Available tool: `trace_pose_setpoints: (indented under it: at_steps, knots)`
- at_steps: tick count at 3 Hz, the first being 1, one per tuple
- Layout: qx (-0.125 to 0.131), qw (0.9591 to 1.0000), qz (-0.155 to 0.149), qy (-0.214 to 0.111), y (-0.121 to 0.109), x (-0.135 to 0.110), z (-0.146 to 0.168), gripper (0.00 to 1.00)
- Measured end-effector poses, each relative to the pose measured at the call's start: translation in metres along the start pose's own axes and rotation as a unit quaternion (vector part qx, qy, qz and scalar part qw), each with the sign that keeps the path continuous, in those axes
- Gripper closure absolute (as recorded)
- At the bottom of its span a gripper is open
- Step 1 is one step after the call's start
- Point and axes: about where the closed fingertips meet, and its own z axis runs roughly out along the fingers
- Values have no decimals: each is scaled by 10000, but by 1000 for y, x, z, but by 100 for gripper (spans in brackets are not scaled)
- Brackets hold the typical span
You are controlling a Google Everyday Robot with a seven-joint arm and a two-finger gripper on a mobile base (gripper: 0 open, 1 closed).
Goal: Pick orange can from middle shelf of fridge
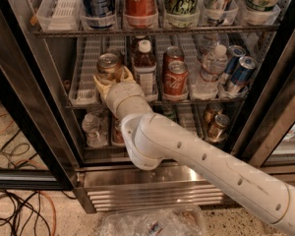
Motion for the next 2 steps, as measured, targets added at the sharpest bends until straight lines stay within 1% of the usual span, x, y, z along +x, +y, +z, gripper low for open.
trace_pose_setpoints:
  at_steps: [1,2]
  knots:
    - [-125,9999,-113,-41,5,-27,-9,100]
    - [-373,9991,-203,99,18,-39,-34,100]
